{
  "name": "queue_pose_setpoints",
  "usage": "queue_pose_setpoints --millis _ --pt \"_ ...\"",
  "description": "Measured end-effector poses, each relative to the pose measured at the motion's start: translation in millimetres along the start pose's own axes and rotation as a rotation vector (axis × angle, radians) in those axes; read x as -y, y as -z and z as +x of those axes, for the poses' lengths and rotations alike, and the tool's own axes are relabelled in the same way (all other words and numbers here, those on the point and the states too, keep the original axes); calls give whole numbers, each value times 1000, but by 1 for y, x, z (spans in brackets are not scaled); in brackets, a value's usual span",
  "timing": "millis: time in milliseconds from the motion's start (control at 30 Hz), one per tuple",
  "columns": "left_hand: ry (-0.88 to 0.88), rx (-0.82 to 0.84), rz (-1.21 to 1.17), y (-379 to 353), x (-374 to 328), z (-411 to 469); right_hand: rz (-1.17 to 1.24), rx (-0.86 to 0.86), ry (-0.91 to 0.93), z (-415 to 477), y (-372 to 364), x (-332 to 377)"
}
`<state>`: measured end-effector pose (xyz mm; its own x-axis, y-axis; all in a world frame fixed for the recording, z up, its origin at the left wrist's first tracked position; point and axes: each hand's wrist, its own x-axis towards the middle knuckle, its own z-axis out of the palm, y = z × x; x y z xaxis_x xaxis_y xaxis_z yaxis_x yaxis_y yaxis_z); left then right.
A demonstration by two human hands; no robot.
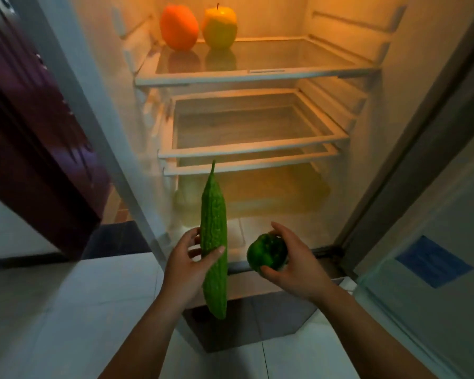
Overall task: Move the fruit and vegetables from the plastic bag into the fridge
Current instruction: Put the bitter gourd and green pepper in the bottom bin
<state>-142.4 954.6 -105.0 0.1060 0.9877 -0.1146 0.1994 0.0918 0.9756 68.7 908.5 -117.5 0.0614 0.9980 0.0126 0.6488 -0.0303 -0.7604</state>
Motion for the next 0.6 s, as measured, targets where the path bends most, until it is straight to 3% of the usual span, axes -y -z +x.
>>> queue_pose_setpoints --millis 600 --pt "103 10 63 -10 6 55 52 193 -55 111 -7 -39"
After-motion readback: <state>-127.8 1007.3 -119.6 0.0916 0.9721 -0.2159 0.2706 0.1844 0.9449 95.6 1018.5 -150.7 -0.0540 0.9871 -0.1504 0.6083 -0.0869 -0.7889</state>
